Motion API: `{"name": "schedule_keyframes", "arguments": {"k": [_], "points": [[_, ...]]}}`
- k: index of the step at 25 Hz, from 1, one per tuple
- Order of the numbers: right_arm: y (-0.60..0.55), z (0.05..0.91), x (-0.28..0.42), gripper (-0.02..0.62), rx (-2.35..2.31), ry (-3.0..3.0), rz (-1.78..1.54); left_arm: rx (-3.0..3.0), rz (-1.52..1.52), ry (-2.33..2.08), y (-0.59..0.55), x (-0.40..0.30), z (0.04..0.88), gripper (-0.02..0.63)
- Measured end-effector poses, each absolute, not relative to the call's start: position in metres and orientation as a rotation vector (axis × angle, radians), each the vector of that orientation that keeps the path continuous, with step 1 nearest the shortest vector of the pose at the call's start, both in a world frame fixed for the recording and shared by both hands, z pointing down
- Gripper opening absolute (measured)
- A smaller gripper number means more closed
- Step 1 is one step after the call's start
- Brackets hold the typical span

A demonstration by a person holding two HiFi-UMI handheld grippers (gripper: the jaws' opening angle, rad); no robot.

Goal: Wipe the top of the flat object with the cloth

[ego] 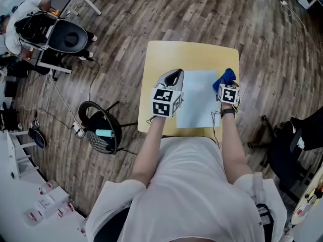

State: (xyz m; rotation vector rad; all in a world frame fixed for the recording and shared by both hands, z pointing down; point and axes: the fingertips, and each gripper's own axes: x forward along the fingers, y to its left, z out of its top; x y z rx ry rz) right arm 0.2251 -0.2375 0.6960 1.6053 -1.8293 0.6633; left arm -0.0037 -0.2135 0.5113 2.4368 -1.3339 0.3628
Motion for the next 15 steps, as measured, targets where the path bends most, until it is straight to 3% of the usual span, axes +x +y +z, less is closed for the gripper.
{"name": "schedule_keyframes", "arguments": {"k": [6, 15], "points": [[-0.237, 0.669, 0.203, 0.064, 1.606, -1.965, 0.750, 2.407, 0.311, -1.410, -0.213, -0.017, 0.506, 0.006], [-0.237, 0.630, 0.082, 0.064, 1.398, -2.270, 0.874, 2.333, 0.305, -1.508, -0.211, -0.057, 0.511, 0.006]]}}
